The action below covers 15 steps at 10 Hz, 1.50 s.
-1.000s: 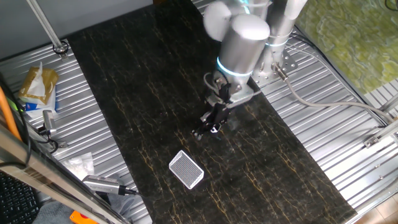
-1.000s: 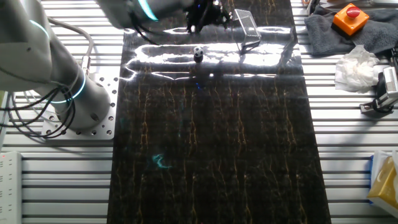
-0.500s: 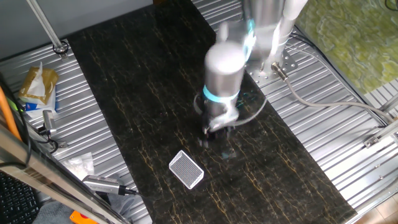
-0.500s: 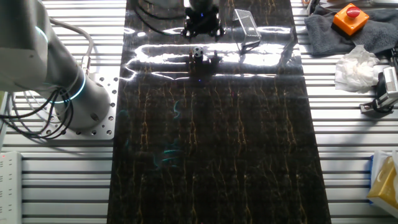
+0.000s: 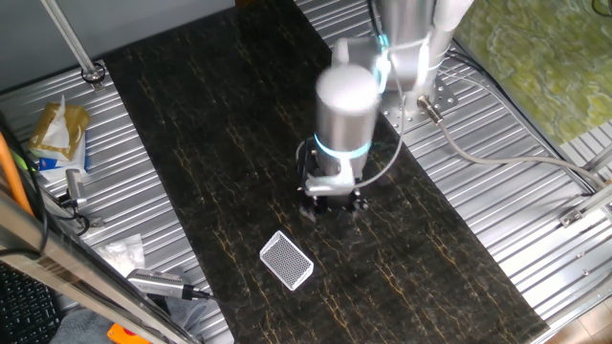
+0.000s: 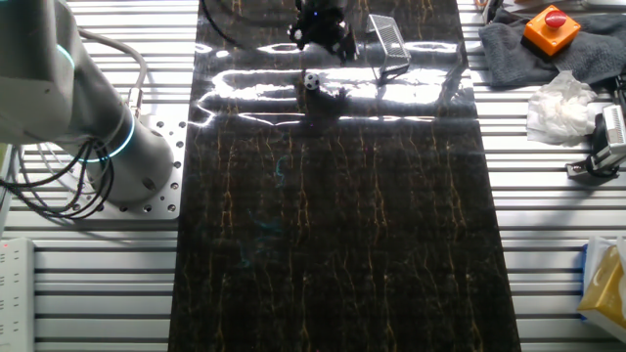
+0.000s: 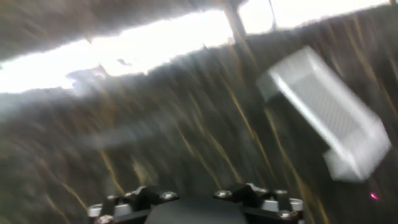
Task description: Push the soccer ball into the goal
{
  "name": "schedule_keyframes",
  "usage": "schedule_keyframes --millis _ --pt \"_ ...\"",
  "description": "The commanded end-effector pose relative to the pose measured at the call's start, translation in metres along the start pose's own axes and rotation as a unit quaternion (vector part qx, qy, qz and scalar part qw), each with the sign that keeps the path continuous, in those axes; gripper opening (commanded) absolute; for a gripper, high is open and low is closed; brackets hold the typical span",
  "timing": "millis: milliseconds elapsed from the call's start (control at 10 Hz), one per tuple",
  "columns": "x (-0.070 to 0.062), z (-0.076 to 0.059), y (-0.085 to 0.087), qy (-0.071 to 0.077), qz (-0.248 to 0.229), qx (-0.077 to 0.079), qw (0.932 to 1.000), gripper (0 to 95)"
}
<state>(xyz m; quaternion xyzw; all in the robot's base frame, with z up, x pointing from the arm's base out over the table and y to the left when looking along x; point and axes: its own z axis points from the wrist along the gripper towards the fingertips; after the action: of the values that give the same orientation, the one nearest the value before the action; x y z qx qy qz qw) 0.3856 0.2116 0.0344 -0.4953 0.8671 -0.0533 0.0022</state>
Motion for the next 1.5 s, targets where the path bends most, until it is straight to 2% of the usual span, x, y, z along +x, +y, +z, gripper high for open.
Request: schedule_keyframes --millis 100,400,500,600,700,1500 --pt "-0.0437 0.0029 -0.0208 -0.077 0.045 0.036 0.9954 95.0" --pt "-0.0437 0.0029 -0.0208 -0.068 0.068 0.029 0.9949 95.0" --pt "-0.0437 0.0028 -0.0207 -0.057 0.1 0.026 0.9931 95.0" --pt "-0.0438 0.0027 -0.0207 -0.052 0.12 0.022 0.9911 95.0" --pt "-0.0438 0.0027 -0.0208 -0.051 0.141 0.014 0.9886 95.0" --pt "-0.0438 0.0026 -0.0208 -0.051 0.156 0.013 0.9863 95.0"
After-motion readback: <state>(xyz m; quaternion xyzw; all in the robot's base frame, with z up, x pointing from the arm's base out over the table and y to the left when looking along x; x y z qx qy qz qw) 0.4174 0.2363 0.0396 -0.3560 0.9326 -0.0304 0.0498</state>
